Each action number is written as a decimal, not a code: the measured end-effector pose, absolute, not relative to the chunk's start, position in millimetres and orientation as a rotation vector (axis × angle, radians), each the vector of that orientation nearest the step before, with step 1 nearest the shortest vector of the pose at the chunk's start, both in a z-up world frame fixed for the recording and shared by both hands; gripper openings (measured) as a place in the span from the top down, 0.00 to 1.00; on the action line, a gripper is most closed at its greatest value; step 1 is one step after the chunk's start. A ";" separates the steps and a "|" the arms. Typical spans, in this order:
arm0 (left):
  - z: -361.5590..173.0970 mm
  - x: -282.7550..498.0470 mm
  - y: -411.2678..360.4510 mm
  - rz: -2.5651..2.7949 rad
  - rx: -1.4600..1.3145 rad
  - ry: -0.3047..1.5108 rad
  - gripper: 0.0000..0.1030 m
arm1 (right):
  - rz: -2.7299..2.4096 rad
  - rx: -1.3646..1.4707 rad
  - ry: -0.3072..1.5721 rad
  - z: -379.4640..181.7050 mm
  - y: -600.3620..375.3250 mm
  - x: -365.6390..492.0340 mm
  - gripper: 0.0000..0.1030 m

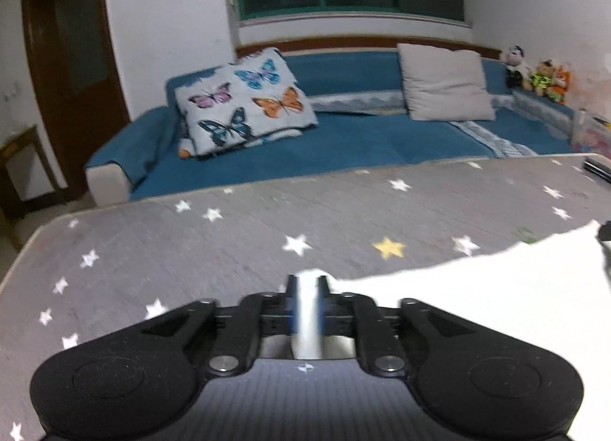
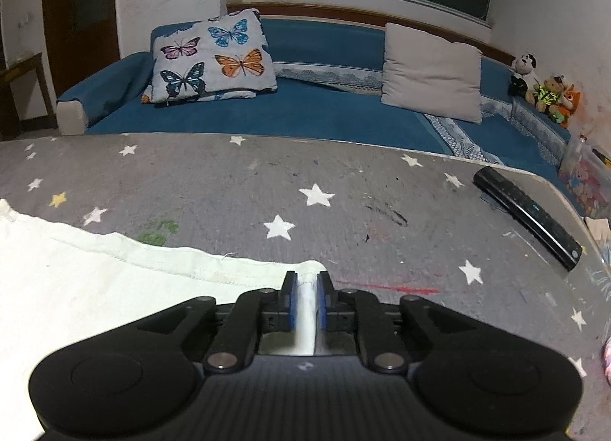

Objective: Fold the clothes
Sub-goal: 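Lift the shirt with both grippers and shake it out above the table, then lay the shirt flat on the table and release both grippers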

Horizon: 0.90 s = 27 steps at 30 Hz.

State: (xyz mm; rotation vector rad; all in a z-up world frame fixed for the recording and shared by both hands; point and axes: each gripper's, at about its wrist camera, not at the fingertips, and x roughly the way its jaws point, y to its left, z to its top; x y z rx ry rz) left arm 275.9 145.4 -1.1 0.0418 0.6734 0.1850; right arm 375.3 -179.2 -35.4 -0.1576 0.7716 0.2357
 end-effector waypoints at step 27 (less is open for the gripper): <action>-13.1 267.1 152.6 0.250 0.110 0.689 0.92 | 0.318 -0.124 0.805 -23.9 -178.1 362.0 0.88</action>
